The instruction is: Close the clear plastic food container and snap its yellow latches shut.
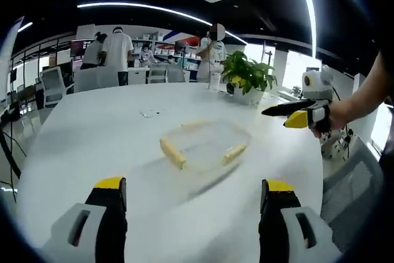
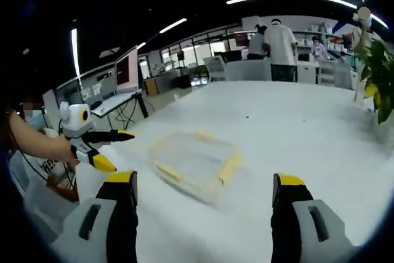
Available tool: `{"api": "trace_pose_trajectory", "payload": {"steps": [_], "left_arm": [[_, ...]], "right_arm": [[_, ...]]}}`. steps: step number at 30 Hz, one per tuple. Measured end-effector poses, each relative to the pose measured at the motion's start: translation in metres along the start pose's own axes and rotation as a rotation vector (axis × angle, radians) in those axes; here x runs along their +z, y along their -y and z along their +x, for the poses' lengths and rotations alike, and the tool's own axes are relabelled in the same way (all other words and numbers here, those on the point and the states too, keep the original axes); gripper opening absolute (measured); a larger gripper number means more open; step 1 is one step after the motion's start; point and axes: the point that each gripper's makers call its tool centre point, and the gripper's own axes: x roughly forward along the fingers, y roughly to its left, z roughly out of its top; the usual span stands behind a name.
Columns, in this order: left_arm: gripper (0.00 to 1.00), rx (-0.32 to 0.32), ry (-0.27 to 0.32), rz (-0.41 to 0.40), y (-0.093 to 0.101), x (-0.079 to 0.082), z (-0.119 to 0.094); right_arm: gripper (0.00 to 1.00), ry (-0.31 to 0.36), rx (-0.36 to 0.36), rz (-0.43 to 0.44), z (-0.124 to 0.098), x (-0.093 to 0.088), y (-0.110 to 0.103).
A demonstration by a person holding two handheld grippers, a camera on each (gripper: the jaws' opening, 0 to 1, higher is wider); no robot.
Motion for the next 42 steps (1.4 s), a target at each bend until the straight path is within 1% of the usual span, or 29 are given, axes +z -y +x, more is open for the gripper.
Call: {"api": "trace_pose_trajectory", "payload": {"steps": [3, 7, 10, 12, 14, 18, 19, 21, 25, 27, 33, 36, 39, 41, 42], "left_arm": [[0.87, 0.008, -0.002, -0.011, 0.001, -0.004, -0.005], [0.86, 0.015, -0.001, -0.019, 0.006, -0.007, -0.013], [0.86, 0.019, -0.007, -0.024, 0.008, -0.011, -0.017], [0.86, 0.025, -0.011, -0.036, 0.009, -0.013, -0.021], [0.85, 0.043, -0.003, -0.065, 0.006, -0.014, -0.025], [0.85, 0.051, -0.005, -0.059, 0.006, -0.017, -0.033], [0.85, 0.053, -0.006, -0.06, 0.006, -0.018, -0.035], [0.85, 0.058, -0.005, -0.068, 0.005, -0.019, -0.04], [0.84, 0.071, -0.005, -0.103, 0.004, -0.025, -0.051], [0.84, 0.073, -0.005, -0.109, 0.007, -0.028, -0.056], [0.83, 0.083, -0.021, -0.125, 0.017, -0.041, -0.069], [0.83, 0.087, -0.015, -0.133, 0.021, -0.042, -0.077], [0.82, 0.09, -0.007, -0.151, 0.028, -0.043, -0.088], [0.82, 0.093, -0.012, -0.15, 0.034, -0.046, -0.094], [0.81, 0.096, -0.025, -0.144, 0.037, -0.05, -0.097]], "right_arm": [[0.89, 0.004, -0.011, 0.004, -0.01, -0.004, 0.004], [0.88, -0.008, -0.013, 0.02, -0.019, -0.014, 0.005], [0.88, -0.03, -0.005, -0.001, -0.026, -0.024, 0.002], [0.87, -0.032, -0.002, 0.014, -0.03, -0.027, 0.002], [0.87, -0.028, -0.006, 0.019, -0.036, -0.029, 0.002], [0.87, -0.023, -0.016, 0.032, -0.047, -0.033, 0.004], [0.87, -0.019, -0.016, 0.043, -0.049, -0.032, 0.004], [0.86, 0.009, -0.014, 0.076, -0.056, -0.026, 0.002], [0.86, 0.028, -0.01, 0.094, -0.066, -0.022, 0.0], [0.86, 0.033, -0.008, 0.096, -0.072, -0.021, -0.003], [0.86, 0.04, -0.001, 0.119, -0.092, -0.027, -0.007], [0.86, 0.05, -0.006, 0.142, -0.101, -0.029, -0.008], [0.85, 0.053, -0.009, 0.175, -0.111, -0.037, -0.012], [0.85, 0.049, -0.012, 0.178, -0.116, -0.043, -0.017], [0.85, 0.048, -0.014, 0.192, -0.119, -0.047, -0.02]]}}
